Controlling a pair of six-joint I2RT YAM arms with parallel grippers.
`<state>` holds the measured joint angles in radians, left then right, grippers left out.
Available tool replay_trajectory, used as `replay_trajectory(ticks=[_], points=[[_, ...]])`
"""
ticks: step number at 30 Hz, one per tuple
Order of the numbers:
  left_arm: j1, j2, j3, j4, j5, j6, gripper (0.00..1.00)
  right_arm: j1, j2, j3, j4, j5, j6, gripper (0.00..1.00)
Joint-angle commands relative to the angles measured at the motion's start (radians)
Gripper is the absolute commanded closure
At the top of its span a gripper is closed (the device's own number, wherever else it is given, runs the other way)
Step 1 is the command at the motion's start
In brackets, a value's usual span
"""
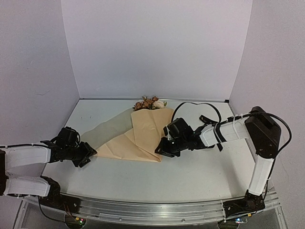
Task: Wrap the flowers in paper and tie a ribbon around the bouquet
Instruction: Press the fold line on the 2/3-folded wrapping paper.
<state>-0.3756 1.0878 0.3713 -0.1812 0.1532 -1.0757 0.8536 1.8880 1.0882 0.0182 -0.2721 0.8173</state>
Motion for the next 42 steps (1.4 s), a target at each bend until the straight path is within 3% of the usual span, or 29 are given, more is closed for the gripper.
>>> replay_trajectory(ticks=[1,19,31,42], points=[[0.006,0.002,-0.012,0.057,0.001,-0.015,0.41,0.004,0.049,0.03,0.034,-0.013,0.024,0.76],[0.009,0.051,-0.033,0.128,-0.065,-0.053,0.38,0.006,0.091,0.07,0.045,-0.008,0.025,0.73],[0.015,0.189,-0.011,0.249,-0.056,-0.032,0.53,0.008,0.115,0.121,0.006,-0.001,0.0,0.73],[0.015,0.24,0.005,0.287,-0.083,0.014,0.71,0.022,0.208,0.312,-0.117,0.01,-0.069,0.73]])
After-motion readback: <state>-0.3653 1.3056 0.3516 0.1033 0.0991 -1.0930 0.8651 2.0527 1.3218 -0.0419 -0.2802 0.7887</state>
